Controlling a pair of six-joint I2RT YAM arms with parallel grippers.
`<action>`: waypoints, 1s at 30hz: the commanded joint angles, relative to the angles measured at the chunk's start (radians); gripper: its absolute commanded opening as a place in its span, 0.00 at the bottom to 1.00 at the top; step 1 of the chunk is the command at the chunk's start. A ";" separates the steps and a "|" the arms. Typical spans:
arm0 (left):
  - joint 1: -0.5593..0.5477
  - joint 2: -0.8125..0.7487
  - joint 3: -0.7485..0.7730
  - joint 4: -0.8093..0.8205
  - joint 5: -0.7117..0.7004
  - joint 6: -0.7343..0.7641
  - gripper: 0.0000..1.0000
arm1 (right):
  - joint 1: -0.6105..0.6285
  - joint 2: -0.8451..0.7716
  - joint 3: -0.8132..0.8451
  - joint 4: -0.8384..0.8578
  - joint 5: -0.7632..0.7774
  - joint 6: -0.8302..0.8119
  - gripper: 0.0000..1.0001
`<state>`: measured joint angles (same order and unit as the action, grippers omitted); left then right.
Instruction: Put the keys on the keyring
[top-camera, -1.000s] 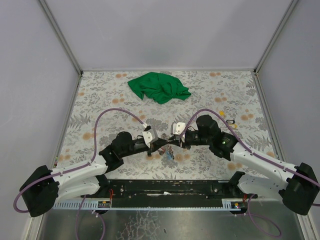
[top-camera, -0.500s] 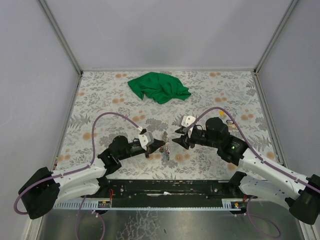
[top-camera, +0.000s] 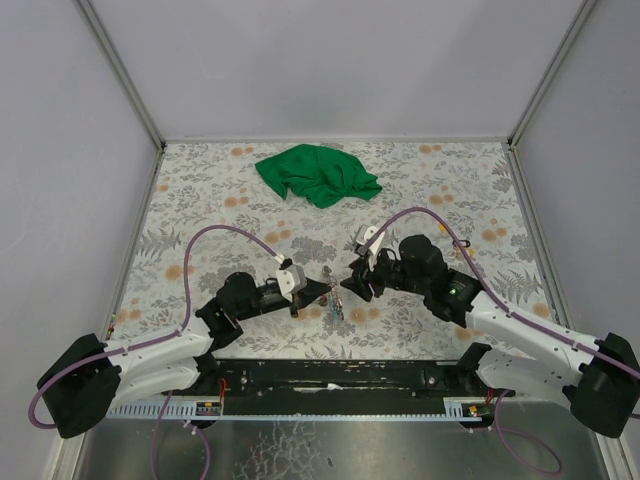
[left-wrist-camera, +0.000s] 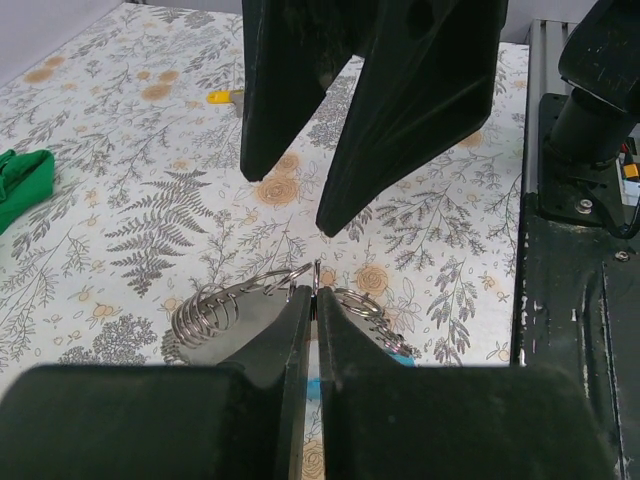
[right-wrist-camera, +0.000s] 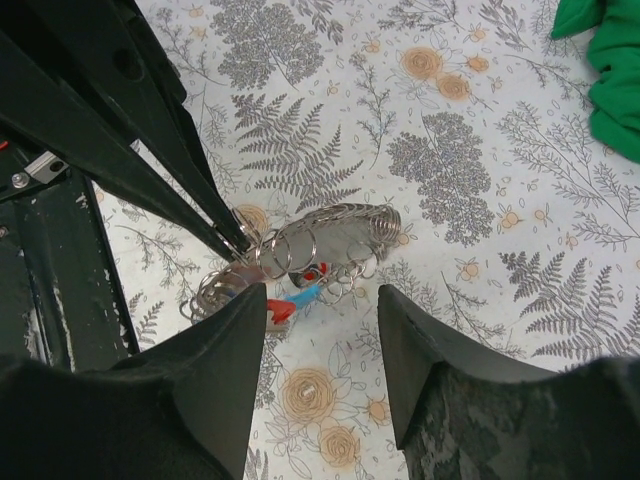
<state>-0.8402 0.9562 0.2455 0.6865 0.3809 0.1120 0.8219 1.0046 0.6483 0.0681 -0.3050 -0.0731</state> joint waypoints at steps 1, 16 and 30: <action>0.008 -0.014 -0.006 0.121 0.020 -0.017 0.00 | 0.000 0.004 -0.028 0.130 0.018 0.036 0.55; 0.008 0.006 -0.005 0.142 0.019 -0.027 0.00 | 0.000 0.011 -0.106 0.292 -0.172 0.031 0.55; 0.007 0.004 -0.014 0.150 0.014 0.096 0.00 | 0.001 -0.159 -0.223 0.275 -0.281 -0.299 0.70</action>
<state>-0.8368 0.9588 0.2432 0.7143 0.3874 0.1062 0.8181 0.8921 0.4446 0.3046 -0.5034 -0.1970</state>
